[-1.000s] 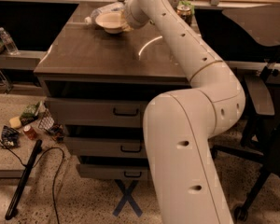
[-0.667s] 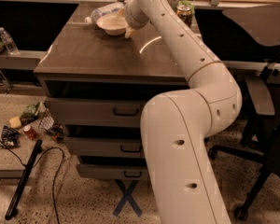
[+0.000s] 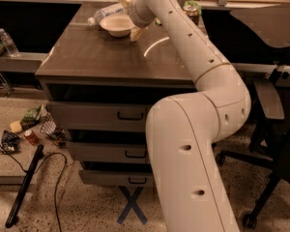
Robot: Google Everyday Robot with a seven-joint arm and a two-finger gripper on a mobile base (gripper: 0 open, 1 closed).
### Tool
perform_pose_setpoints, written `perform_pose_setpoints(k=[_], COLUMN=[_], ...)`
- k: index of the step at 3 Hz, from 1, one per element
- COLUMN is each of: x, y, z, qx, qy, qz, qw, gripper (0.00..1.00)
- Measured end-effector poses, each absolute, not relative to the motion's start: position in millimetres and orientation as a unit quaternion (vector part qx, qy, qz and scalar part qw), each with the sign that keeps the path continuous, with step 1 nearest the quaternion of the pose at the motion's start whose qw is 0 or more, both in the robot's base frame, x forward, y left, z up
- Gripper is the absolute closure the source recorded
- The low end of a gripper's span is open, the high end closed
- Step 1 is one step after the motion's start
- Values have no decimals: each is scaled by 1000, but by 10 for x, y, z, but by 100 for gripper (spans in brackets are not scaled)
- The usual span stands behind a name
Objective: Move paper bowl near blue plastic bottle
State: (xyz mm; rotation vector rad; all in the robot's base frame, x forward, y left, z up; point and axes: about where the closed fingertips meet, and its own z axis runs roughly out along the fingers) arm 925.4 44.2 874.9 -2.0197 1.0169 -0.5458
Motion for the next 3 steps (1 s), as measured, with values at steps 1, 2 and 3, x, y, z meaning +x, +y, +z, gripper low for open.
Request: perform_pose_setpoints(k=[1, 2, 3], x=[9254, 9253, 9253], y=[442, 441, 441], z=[8752, 8758, 8764], qx=[-797, -797, -797], qy=[401, 401, 401], qz=[-215, -215, -215], qw=[397, 397, 397], gripper=[0, 3, 25])
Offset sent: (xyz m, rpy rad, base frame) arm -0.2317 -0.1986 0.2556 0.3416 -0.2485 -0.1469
